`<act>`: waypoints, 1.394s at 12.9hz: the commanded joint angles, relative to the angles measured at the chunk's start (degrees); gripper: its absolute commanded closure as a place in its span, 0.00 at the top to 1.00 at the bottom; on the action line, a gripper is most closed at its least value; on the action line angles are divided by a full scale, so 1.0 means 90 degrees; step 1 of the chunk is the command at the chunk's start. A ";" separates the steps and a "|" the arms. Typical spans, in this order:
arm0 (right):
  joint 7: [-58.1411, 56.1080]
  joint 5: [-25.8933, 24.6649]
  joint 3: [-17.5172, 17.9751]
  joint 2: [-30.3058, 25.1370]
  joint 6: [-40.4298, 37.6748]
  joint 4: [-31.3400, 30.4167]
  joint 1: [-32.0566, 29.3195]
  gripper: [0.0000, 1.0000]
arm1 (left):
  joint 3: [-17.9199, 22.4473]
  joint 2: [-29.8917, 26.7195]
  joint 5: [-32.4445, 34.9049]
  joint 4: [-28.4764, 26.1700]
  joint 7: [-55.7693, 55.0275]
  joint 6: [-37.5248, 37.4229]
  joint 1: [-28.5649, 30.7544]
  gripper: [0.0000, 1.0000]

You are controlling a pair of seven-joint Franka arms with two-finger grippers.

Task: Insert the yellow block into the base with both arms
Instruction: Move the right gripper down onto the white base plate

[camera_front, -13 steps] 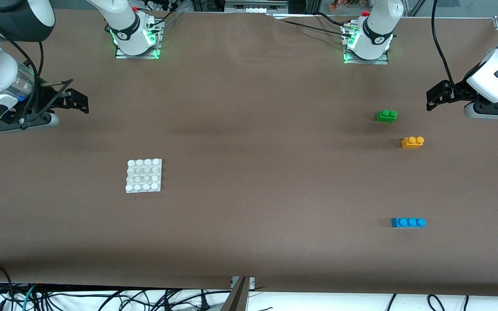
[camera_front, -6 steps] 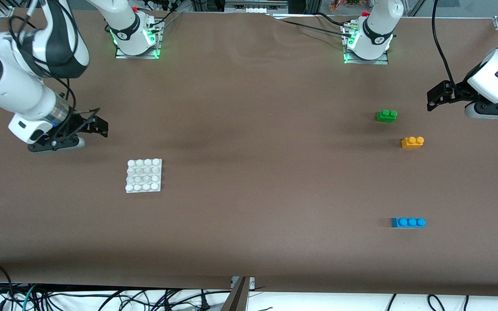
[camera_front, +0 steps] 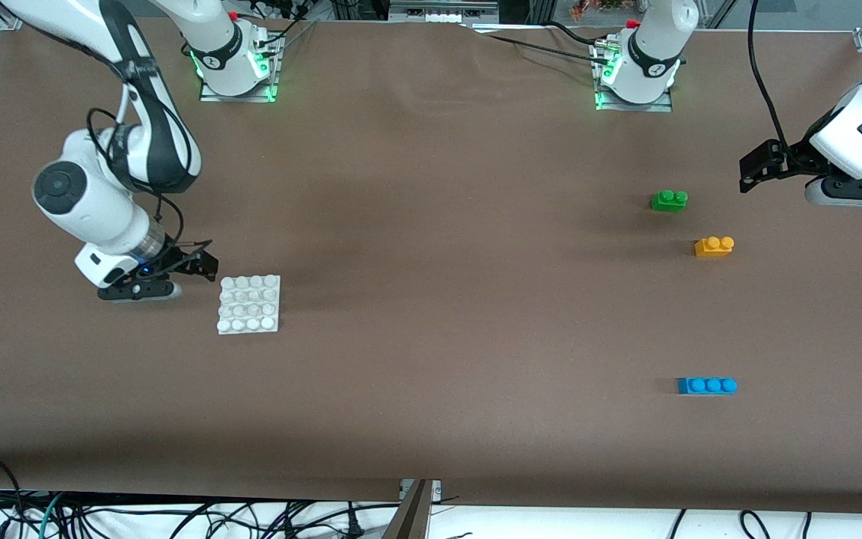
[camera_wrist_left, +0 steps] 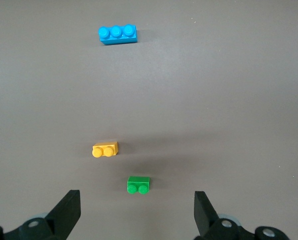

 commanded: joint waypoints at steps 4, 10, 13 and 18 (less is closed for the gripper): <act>0.0516 0.0308 0.0256 0.0880 0.0908 0.0180 -0.0069 0.99 | -0.0031 0.0088 -0.0069 0.0191 -0.0037 -0.0152 0.0047 1.00; 0.0497 0.0318 0.0324 0.1329 0.1562 0.0219 -0.0069 0.99 | -0.0011 0.0098 -0.0079 0.0249 -0.0037 -0.0230 0.0057 1.00; 0.0477 0.0318 0.0324 0.1418 0.1631 0.0219 -0.0069 0.98 | -0.0011 0.0234 -0.0069 0.0435 -0.0027 -0.0230 0.0057 1.00; 0.0496 0.0308 0.0324 0.1467 0.1641 0.0239 -0.0069 0.78 | -0.0021 0.0312 -0.0069 0.0503 -0.0037 -0.0230 0.0047 1.00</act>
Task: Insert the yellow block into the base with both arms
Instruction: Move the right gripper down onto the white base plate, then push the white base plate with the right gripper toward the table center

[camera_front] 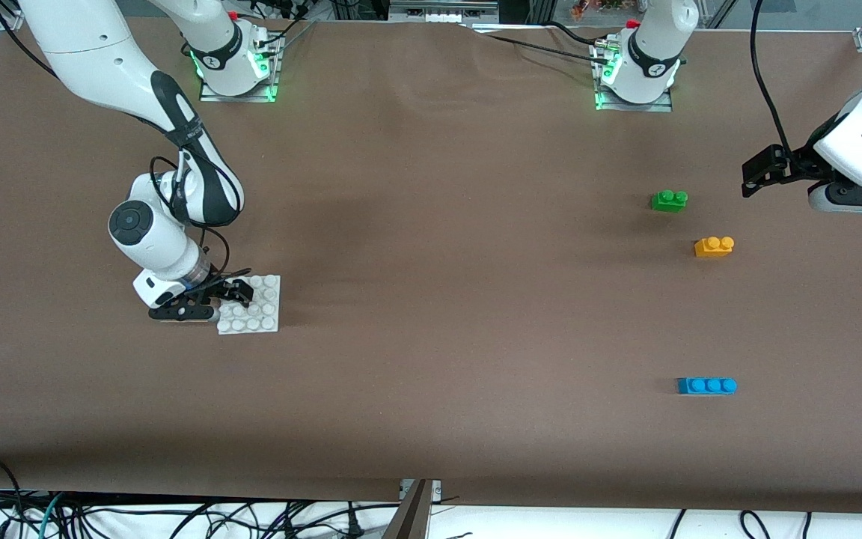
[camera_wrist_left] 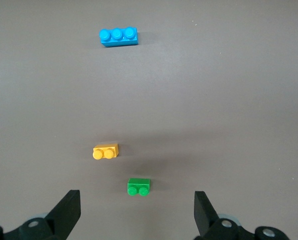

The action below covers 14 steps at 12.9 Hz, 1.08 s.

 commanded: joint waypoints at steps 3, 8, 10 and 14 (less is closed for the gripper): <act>0.0150 0.0077 0.0125 0.0201 0.0081 0.0158 -0.0062 0.75 | -0.0038 0.0141 -0.0069 0.0263 -0.0037 -0.0163 0.0043 1.00; 0.0569 0.0077 0.0534 0.0445 0.0170 0.0440 -0.0023 0.75 | -0.0028 0.0150 -0.0060 0.0263 -0.0037 -0.0163 0.0043 1.00; 0.0910 0.0068 0.0604 0.0514 0.0160 0.0587 0.0171 0.75 | -0.0028 0.0160 -0.0060 0.0263 -0.0037 -0.0163 0.0043 1.00; 0.2013 0.0038 0.0604 0.0874 0.0140 0.1093 0.0874 0.75 | -0.0038 0.0160 -0.0060 0.0263 -0.0037 -0.0163 0.0043 1.00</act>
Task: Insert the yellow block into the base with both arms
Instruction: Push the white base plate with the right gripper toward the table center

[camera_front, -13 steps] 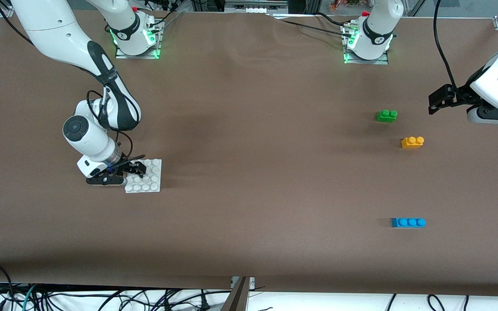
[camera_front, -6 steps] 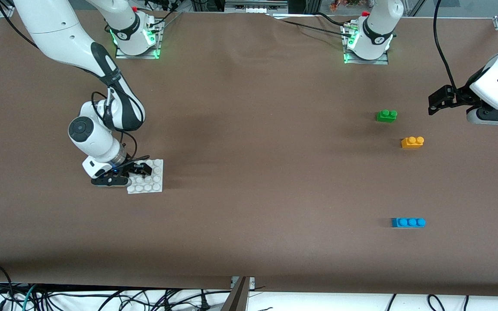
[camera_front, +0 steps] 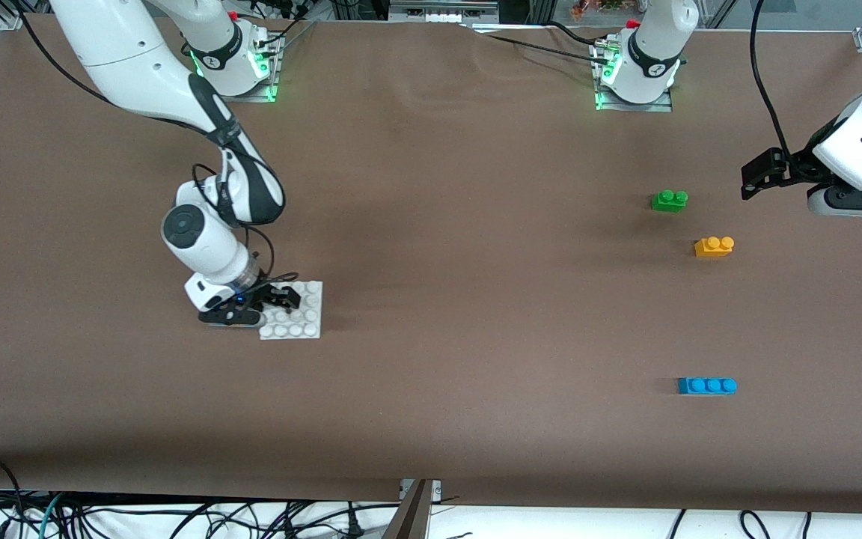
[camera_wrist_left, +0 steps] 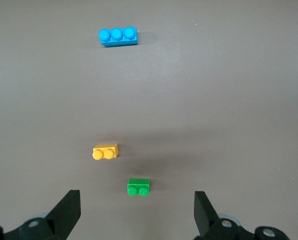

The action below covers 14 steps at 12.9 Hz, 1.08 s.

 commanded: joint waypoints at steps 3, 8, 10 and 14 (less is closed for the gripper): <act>0.1281 0.0002 -0.0039 0.0707 0.0044 0.0884 0.1035 0.75 | -0.0036 0.0114 -0.0060 0.0226 -0.0105 -0.0134 0.0043 1.00; 0.2093 -0.0037 -0.0059 0.1293 0.0034 0.1646 0.1847 0.75 | -0.0036 0.0114 -0.0060 0.0226 -0.0105 -0.0144 0.0043 1.00; 0.2405 -0.0037 -0.0069 0.1556 0.0034 0.2084 0.2208 0.75 | -0.0026 0.0124 -0.0060 0.0245 -0.0095 -0.0134 0.0043 1.00; 0.2738 -0.0037 -0.0059 0.1801 0.0014 0.2565 0.2687 0.75 | -0.0036 0.0124 -0.0060 0.0265 -0.0105 -0.0154 0.0053 1.00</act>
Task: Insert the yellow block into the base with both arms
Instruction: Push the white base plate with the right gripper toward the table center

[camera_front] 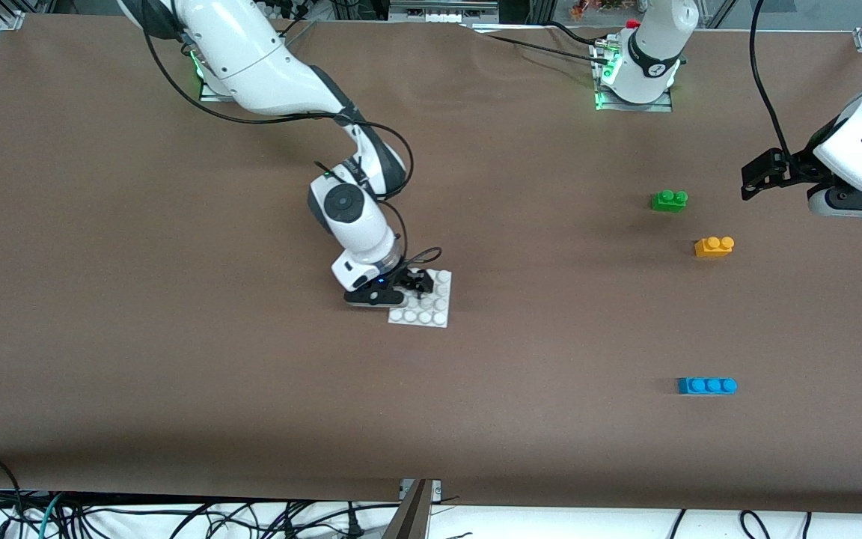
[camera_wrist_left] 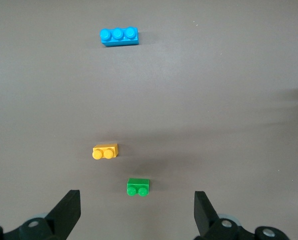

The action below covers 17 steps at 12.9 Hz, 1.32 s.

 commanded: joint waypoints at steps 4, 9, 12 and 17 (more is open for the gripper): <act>0.0420 -0.0050 -0.0033 0.0362 0.0014 0.0558 0.0443 0.75 | -0.0026 0.0118 -0.0060 0.0250 -0.0031 -0.0157 0.0053 1.00; 0.0411 -0.0030 -0.0033 0.0363 0.0014 0.0655 0.0590 0.75 | -0.0026 0.0118 -0.0060 0.0250 -0.0040 -0.0147 0.0053 1.00; 0.0401 0.0018 -0.0033 0.0324 0.0004 0.0665 0.0590 0.77 | -0.0026 0.0118 -0.0069 0.0250 -0.0040 -0.0147 0.0053 1.00; 0.0372 0.0067 -0.0072 0.0080 -0.0782 0.1169 0.0502 0.93 | -0.0026 0.0118 -0.0069 0.0250 -0.0040 -0.0147 0.0053 1.00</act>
